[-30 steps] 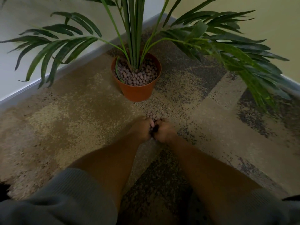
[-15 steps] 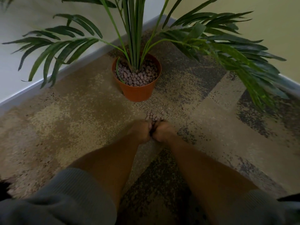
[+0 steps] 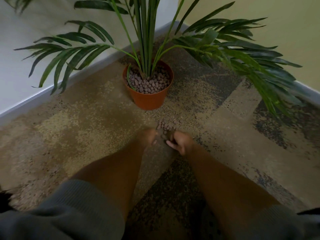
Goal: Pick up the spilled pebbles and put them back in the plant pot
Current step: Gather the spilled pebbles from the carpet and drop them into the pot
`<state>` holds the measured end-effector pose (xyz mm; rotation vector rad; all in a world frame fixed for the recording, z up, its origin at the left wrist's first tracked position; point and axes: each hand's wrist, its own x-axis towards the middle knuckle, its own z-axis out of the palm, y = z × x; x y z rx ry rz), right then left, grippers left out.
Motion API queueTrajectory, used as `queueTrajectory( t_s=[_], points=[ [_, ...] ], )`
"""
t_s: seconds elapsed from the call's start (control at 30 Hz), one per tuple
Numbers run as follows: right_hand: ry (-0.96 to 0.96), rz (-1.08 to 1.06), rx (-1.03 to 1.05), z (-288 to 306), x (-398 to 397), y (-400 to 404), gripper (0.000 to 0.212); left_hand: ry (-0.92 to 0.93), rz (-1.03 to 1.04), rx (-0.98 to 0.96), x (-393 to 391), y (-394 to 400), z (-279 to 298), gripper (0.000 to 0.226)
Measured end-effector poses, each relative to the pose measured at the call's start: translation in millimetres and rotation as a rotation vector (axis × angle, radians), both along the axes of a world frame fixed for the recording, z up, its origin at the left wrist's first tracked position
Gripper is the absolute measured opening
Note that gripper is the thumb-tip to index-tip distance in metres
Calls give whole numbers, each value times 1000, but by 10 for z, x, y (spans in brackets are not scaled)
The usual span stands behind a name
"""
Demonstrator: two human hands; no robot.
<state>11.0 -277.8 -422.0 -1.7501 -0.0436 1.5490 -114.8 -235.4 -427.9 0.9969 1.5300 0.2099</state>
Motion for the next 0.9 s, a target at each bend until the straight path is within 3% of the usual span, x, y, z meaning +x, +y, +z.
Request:
queueTrajectory(
  t_s=[0.1,0.27,0.53,0.67,0.8,0.9],
  points=[
    [90,-24,-3,-18,2,-28,26,-187,266,-136,-62,-20,43,25],
    [196,-110,61,-2,-10,47,15,-574,500,-297,-143,-24,156,23],
    [378,-219,333,570,-118,518,17,-931,903,-166,-26,292,576,30],
    [396,-276,452,982,-185,708,22,-1086,955,-57,83,521,951,30],
    [455,-362,562,1276,-212,838,32,-1093,912,-4,151,663,1258,53],
    [567,-352,614,1277,-209,952,48,-1098,899,35,146,752,1442,55]
  ],
)
